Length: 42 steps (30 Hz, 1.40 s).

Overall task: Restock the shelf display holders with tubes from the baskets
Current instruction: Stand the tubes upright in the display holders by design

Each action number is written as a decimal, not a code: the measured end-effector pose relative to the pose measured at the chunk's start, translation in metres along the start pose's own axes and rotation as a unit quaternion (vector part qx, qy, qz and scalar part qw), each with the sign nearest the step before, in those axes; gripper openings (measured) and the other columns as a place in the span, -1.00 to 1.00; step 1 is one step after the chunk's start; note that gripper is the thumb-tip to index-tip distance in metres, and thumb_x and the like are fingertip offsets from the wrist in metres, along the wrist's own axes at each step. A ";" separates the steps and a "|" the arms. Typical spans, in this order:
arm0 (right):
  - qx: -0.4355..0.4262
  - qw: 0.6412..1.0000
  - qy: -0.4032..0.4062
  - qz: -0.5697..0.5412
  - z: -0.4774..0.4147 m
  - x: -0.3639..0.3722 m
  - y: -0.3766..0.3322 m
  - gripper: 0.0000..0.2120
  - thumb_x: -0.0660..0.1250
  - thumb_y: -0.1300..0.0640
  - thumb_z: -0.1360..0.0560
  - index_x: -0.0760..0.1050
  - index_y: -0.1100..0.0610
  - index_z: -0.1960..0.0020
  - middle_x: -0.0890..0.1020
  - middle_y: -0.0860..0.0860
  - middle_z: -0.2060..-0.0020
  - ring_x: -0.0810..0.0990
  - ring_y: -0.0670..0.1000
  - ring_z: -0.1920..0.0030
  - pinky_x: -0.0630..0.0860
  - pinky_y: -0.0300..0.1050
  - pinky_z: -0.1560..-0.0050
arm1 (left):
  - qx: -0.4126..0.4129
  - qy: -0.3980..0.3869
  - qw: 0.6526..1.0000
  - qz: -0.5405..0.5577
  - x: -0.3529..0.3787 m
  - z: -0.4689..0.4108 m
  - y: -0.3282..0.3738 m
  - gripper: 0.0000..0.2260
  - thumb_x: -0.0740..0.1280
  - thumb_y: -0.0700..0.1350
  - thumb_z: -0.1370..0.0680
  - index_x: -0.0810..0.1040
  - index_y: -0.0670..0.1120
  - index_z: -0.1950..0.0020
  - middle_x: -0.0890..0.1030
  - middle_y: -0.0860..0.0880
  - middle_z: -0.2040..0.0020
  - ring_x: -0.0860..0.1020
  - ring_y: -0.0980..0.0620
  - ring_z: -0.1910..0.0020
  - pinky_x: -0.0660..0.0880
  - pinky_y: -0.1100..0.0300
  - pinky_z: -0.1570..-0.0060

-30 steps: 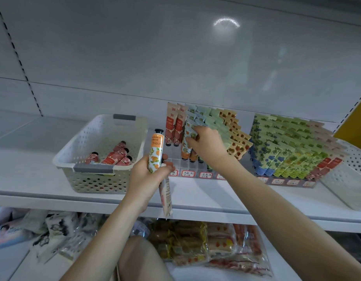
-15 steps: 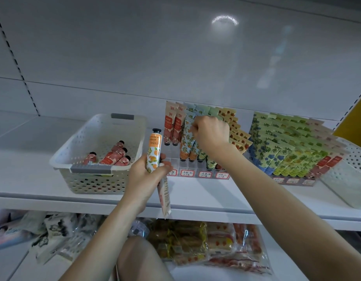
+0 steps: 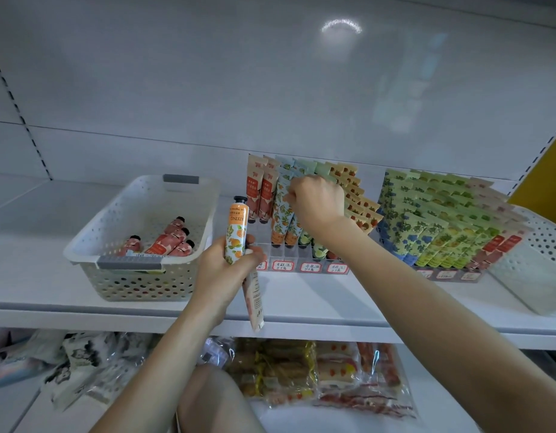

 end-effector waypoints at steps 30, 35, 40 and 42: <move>0.032 0.863 0.004 -0.504 0.045 -0.018 0.020 -0.77 0.23 0.02 -0.56 0.57 0.14 0.11 0.65 0.11 0.22 0.59 0.01 0.26 0.51 -0.13 0.20 | 0.015 0.033 0.970 0.242 -0.008 -0.005 0.031 -0.92 0.37 -0.18 -0.49 0.47 -0.11 0.10 0.60 -0.18 0.06 0.59 -0.05 0.07 0.58 0.24 0.21; -0.046 0.749 -0.139 -0.646 0.083 -0.001 0.002 -0.66 0.45 -0.08 -0.35 0.49 -0.07 -0.08 0.63 -0.06 0.05 0.63 -0.12 0.05 0.55 -0.26 0.05 | 0.011 0.107 0.952 0.287 -0.017 -0.005 0.028 -0.84 0.39 -0.15 -0.49 0.45 -0.16 0.06 0.55 -0.03 0.28 0.57 0.18 0.38 0.53 0.33 0.37; 0.002 0.784 -0.054 -0.619 0.081 -0.009 0.014 -0.89 0.35 0.26 -0.45 0.59 0.07 0.12 0.65 -0.06 0.29 0.58 -0.16 0.30 0.54 -0.32 0.25 | 0.018 0.069 0.969 0.236 -0.007 0.002 0.029 -0.82 0.38 -0.13 -0.49 0.47 -0.21 0.05 0.62 -0.10 0.24 0.64 0.07 0.29 0.60 0.22 0.28; 0.027 0.779 -0.051 -0.624 0.079 -0.010 0.019 -0.91 0.31 0.20 -0.49 0.59 0.09 0.12 0.65 0.06 0.27 0.59 -0.10 0.30 0.53 -0.33 0.29 | 0.023 0.045 0.980 0.191 -0.003 0.006 0.029 -0.87 0.38 -0.14 -0.49 0.48 -0.17 0.12 0.65 -0.13 0.18 0.65 0.04 0.25 0.61 0.22 0.24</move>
Point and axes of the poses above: each hand's wrist, its own z-axis away from the middle knuckle, its own x-axis out of the palm, y = z × x, the point moved 9 cm from there along -z, towards the middle knuckle
